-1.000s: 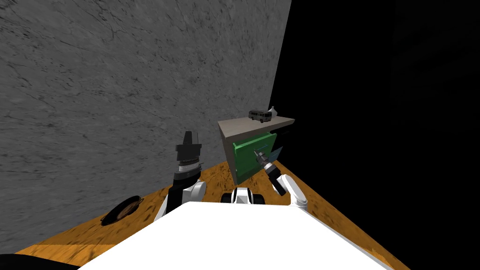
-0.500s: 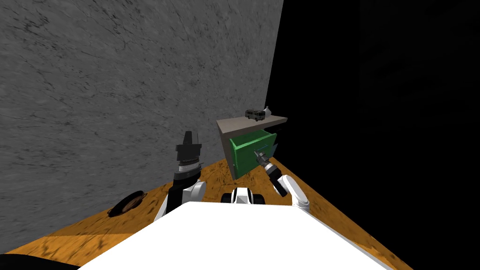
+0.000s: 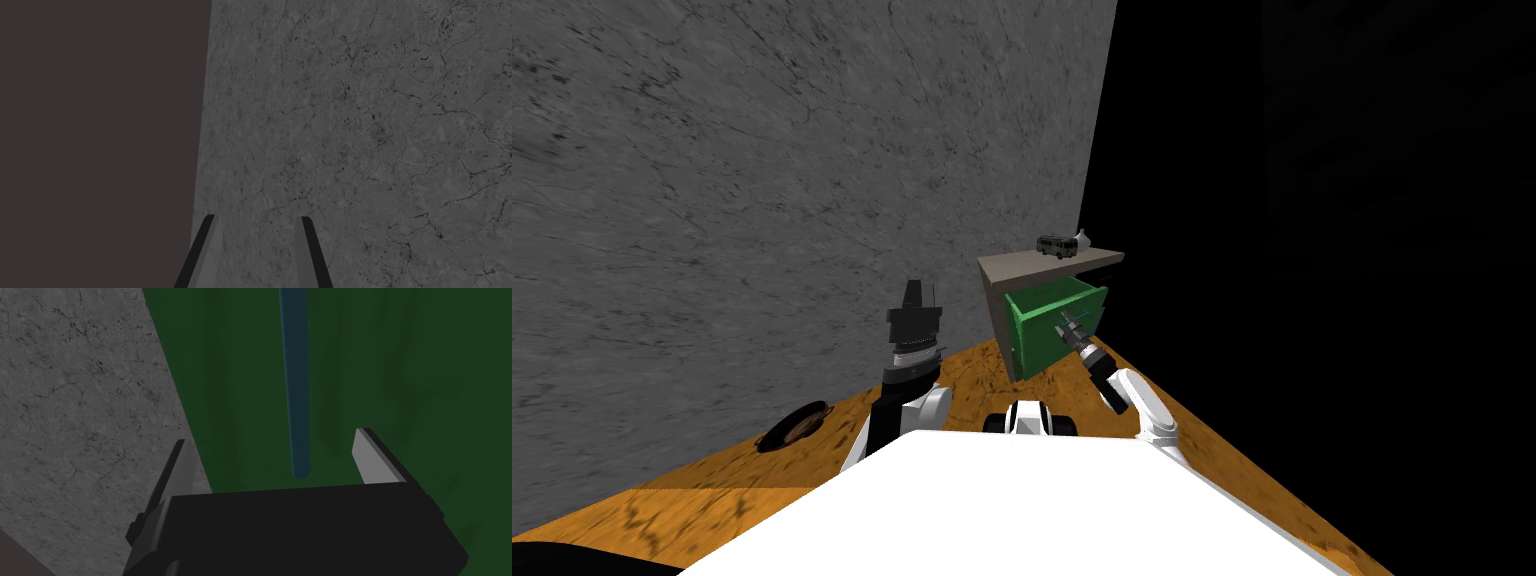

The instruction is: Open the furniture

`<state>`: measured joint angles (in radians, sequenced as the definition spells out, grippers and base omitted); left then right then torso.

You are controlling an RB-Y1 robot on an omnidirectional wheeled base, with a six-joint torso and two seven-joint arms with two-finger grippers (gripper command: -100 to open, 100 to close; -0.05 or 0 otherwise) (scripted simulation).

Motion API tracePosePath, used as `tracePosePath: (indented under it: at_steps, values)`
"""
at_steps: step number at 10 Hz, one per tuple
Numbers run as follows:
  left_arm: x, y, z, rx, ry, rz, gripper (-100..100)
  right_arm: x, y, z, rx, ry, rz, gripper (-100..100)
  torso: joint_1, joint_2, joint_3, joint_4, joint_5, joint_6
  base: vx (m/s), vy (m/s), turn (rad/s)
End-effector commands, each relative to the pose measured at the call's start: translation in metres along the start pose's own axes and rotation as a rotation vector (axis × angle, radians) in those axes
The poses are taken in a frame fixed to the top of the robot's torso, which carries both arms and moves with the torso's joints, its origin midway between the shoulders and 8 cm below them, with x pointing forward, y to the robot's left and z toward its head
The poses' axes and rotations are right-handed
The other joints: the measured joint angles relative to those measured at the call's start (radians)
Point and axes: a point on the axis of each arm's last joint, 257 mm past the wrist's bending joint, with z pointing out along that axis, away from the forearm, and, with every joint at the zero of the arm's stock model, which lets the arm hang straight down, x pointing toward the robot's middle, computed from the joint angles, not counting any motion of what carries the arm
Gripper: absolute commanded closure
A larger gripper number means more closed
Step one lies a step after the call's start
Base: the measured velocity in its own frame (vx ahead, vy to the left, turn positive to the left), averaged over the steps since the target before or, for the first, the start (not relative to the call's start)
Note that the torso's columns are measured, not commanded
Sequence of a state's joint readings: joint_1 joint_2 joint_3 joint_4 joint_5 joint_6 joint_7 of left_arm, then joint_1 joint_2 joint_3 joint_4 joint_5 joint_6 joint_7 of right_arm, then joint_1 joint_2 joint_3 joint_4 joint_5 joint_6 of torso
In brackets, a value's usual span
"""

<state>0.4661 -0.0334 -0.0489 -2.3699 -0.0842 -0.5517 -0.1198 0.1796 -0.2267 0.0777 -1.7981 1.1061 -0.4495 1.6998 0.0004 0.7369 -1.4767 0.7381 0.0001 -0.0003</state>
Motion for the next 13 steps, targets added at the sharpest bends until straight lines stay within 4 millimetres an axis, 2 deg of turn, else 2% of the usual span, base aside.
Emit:
tracePosePath:
  at_steps: [1,6,7,8,13]
  values:
    - [0.0,0.0,0.0,0.0,0.0,0.0,0,0.013,-0.013,0.004,0.001,0.01,0.001,-100,-0.001,0.0,0.0,0.0,0.0,0.0,-0.031,0.021,0.054]
    - [0.0,0.0,0.0,0.0,0.0,0.0,0,0.039,-0.045,0.013,0.013,0.035,-0.002,-100,0.0,0.001,0.0,0.001,0.0,0.0,-0.046,0.025,0.045]
    - [0.0,0.0,0.0,0.0,0.0,0.0,0,0.036,-0.037,0.011,0.003,0.03,-0.002,-100,0.001,0.002,0.0,0.002,0.001,0.0,-0.016,0.01,0.007]
    - [0.0,0.0,0.0,0.0,0.0,0.0,0,0.038,-0.037,0.011,0.002,0.035,0.001,0,0.0,0.002,0.001,0.002,0.001,0.0,0.0,0.0,0.0]
    - [0.0,0.0,0.0,0.0,0.0,0.0,0,0.038,-0.036,0.01,-0.001,0.036,0.002,0,0.0,0.002,0.001,0.0,0.0,0.0,0.0,0.0,0.0]
